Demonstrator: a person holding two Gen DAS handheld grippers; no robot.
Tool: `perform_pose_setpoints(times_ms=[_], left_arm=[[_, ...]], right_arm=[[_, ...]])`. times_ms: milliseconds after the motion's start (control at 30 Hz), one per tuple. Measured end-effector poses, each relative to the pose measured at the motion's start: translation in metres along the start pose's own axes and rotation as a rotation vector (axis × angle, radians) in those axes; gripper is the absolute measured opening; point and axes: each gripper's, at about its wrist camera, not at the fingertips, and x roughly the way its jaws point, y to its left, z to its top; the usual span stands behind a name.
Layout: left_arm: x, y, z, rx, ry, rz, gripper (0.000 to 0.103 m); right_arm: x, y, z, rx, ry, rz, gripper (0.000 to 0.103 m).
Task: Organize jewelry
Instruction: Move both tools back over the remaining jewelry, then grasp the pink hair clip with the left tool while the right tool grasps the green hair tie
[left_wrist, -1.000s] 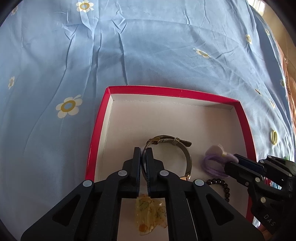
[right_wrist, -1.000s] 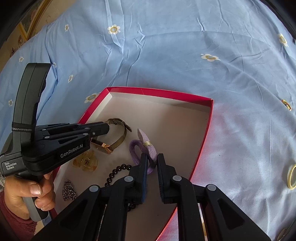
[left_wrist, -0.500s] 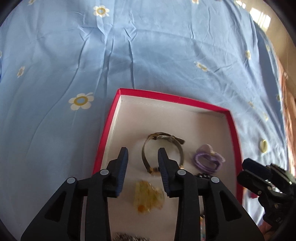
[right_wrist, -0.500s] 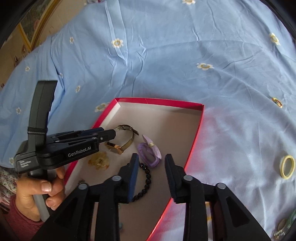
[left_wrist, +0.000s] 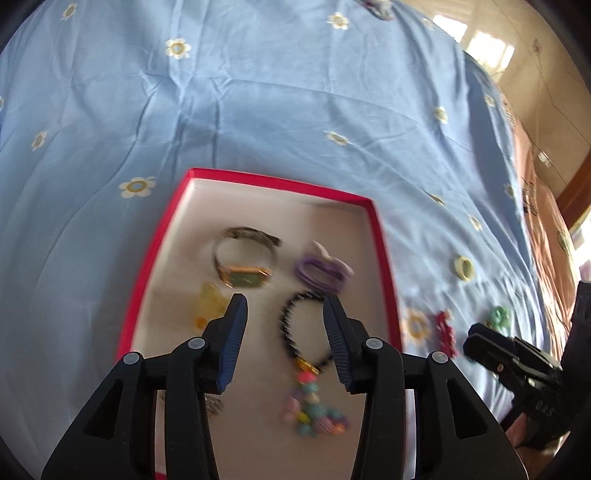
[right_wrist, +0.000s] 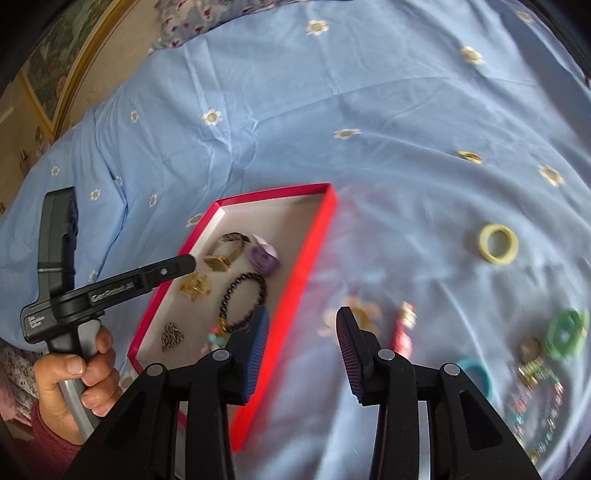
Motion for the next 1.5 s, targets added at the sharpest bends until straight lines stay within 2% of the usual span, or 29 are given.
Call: perform_pose_setpoints(times_ms=[300, 567, 933, 1367, 1500], left_arm=[[-0.007, -0.048, -0.025, 0.093, 0.027, -0.063, 0.042], [-0.006, -0.08, -0.038, 0.149, 0.049, -0.103, 0.042], [0.001, -0.11, -0.05, 0.216, 0.084, -0.131, 0.044], [0.027, -0.142, -0.045, 0.271, 0.133, -0.15, 0.046], [0.036, -0.148, -0.041, 0.278, 0.145, -0.153, 0.046]], right_arm=[[-0.054, -0.04, -0.027, 0.087, -0.07, -0.074, 0.044], [-0.087, -0.072, -0.055, 0.171, -0.103, -0.132, 0.045], [-0.097, -0.094, -0.068, 0.218, -0.12, -0.165, 0.045], [-0.085, -0.105, -0.056, 0.191, -0.105, -0.213, 0.045], [-0.082, -0.116, -0.049, 0.217, -0.104, -0.23, 0.045]])
